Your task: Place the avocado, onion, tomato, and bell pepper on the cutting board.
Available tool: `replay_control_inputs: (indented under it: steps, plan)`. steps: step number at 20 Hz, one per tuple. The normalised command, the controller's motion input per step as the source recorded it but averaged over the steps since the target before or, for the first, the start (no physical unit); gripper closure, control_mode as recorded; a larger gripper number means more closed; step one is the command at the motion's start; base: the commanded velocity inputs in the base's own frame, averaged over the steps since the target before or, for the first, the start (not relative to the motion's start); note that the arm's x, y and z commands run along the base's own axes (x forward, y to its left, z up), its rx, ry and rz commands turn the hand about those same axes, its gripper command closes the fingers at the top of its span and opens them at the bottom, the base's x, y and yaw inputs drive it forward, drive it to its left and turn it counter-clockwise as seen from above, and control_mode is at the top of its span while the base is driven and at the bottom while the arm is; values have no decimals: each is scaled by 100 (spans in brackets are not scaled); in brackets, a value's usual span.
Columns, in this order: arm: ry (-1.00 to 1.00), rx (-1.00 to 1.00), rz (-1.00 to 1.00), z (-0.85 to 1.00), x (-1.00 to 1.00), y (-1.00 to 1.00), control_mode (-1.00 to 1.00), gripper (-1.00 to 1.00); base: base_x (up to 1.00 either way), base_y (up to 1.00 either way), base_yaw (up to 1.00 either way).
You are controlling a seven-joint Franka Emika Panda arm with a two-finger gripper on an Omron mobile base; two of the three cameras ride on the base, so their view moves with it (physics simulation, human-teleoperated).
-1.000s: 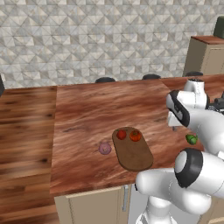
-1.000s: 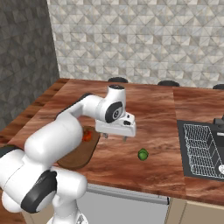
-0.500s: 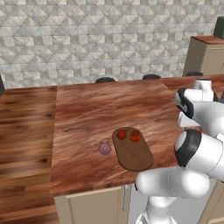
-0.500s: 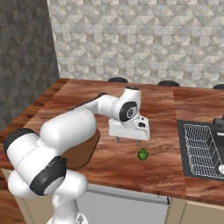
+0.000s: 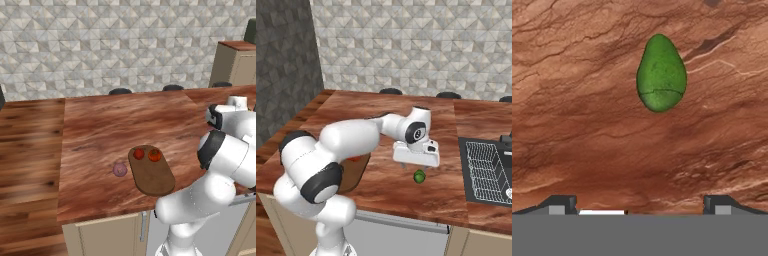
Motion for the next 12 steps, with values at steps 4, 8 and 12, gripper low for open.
replay_control_inputs:
  steps: [4,8,12]
  plan:
    - [-3,0,2,-36,31,-14,-100,-100,0,0,0]
    - [-6,0,3,-33,36,-14,-100,-100,0,0,0]
    - [-7,0,4,-27,31,-12,-100,-100,0,0,0]
